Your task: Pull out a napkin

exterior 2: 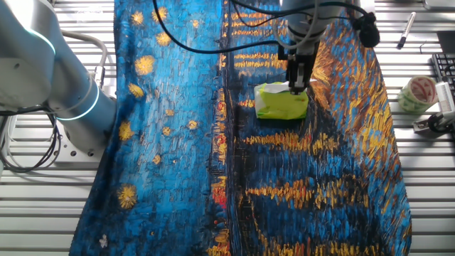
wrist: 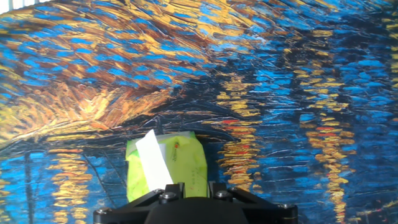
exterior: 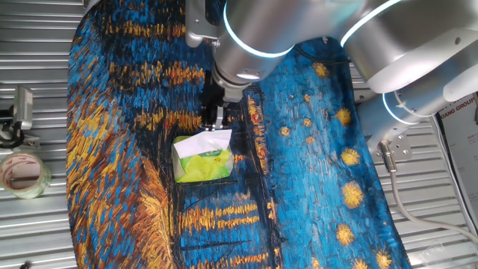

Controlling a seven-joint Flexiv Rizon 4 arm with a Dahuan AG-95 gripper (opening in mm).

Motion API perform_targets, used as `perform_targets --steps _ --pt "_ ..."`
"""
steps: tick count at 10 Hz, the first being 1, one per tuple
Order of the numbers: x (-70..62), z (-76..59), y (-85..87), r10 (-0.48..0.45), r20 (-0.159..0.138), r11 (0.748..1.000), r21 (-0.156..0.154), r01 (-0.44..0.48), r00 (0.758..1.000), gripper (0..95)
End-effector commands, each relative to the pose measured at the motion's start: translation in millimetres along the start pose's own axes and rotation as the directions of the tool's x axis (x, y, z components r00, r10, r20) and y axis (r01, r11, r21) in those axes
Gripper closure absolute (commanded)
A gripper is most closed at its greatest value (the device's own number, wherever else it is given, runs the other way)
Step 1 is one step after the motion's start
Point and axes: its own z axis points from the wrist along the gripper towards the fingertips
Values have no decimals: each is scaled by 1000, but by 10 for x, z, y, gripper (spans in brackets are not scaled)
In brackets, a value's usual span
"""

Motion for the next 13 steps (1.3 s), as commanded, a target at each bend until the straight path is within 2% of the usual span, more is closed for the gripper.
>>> perform_targets --steps 1,6,10,13 --pt "-19 8 11 -4 -5 1000 -4 4 1000 760" --pt "-19 8 11 -30 -3 1000 -8 30 1000 760" --pt "-19 8 11 -151 13 988 -35 152 988 760" --pt "-19 8 11 -182 14 982 -40 182 983 760"
